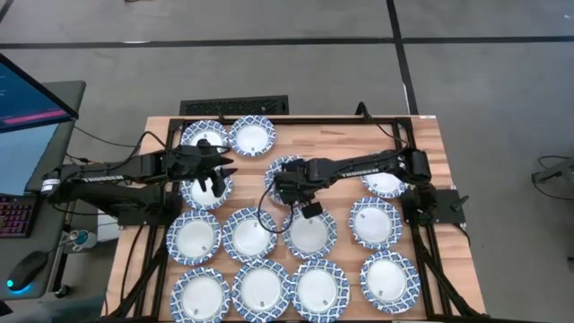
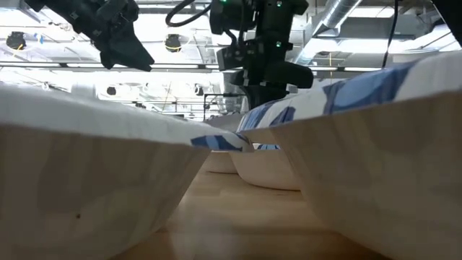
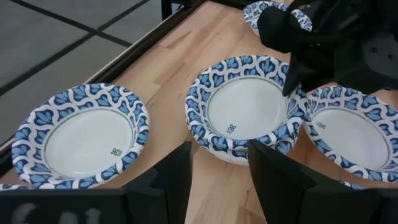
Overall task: Nest bowls inside each other
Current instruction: Stack the blue bowl on top of the blue bowls
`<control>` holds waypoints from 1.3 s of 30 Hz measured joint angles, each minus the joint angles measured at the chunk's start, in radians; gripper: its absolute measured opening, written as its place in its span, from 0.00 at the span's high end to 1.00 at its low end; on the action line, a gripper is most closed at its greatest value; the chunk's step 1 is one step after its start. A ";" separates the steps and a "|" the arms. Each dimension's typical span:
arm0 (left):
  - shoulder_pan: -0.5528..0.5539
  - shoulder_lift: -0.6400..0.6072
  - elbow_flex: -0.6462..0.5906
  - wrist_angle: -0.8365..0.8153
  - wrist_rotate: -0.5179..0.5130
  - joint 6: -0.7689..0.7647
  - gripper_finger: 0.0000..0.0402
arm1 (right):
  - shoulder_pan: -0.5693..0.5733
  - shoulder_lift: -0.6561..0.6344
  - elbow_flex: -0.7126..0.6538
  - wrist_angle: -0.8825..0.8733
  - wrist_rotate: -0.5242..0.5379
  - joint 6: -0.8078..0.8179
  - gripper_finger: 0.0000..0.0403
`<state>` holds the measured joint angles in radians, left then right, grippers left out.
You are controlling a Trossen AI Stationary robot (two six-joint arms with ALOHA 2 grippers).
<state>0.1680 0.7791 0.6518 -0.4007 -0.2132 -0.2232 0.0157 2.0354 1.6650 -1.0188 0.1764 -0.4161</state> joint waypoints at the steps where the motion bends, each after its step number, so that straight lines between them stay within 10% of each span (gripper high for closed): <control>1: 0.000 0.000 0.000 -0.007 0.006 0.000 0.63 | -0.002 0.000 0.000 0.002 0.000 0.006 0.77; 16: 0.000 0.000 0.000 -0.092 0.024 0.004 0.63 | 0.006 -0.008 0.010 0.044 -0.145 0.109 0.51; 30: 0.029 0.000 0.002 -0.186 0.051 0.103 0.63 | -0.070 -0.016 0.346 0.187 -0.108 0.135 0.48; 39: 0.252 0.088 0.113 -0.263 0.207 0.382 0.63 | -0.284 -0.008 0.396 0.215 -0.451 0.532 0.49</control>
<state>0.4198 0.8674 0.7645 -0.6635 -0.0062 0.1587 -0.2685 2.0270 2.0609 -0.8033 -0.2748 0.1162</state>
